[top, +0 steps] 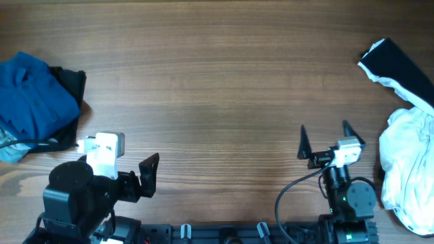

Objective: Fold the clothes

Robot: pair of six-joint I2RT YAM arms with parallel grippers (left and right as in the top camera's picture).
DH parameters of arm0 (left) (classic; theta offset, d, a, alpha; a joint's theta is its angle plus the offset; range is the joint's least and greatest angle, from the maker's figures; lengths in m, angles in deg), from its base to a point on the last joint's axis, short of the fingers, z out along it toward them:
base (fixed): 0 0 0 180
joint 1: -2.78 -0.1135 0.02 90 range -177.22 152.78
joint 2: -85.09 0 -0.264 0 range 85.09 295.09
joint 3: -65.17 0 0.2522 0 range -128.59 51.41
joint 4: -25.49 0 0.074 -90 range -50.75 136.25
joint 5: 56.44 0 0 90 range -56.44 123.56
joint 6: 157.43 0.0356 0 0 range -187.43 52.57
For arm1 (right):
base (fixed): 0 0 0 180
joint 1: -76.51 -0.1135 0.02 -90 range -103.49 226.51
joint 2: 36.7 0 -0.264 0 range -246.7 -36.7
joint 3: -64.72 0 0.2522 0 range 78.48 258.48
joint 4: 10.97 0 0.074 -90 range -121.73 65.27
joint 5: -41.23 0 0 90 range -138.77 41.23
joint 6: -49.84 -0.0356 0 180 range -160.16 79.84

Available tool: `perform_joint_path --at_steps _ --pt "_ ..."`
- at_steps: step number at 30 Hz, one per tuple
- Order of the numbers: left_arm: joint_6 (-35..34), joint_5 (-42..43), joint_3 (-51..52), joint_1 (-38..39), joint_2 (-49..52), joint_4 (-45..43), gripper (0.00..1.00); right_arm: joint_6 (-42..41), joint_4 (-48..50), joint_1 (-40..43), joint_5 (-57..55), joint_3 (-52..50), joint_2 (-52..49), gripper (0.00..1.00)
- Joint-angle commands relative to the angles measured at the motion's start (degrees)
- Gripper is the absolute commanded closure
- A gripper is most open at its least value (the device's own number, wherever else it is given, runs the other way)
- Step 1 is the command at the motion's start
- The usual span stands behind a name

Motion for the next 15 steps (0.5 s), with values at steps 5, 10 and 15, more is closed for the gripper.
perform_joint_path --at_steps 5,10,15 --pt "1.11 -0.13 0.37 0.13 -0.20 -0.13 0.00 -0.94 0.50 0.28 5.14 0.02 0.61 0.00" --pt "1.11 -0.13 0.37 0.13 -0.20 -0.13 0.00 -0.96 0.50 0.28 5.14 0.02 0.61 0.00" --pt "1.11 -0.13 0.37 0.13 -0.20 -0.15 0.00 -0.96 0.50 0.28 5.14 0.02 0.61 0.00"
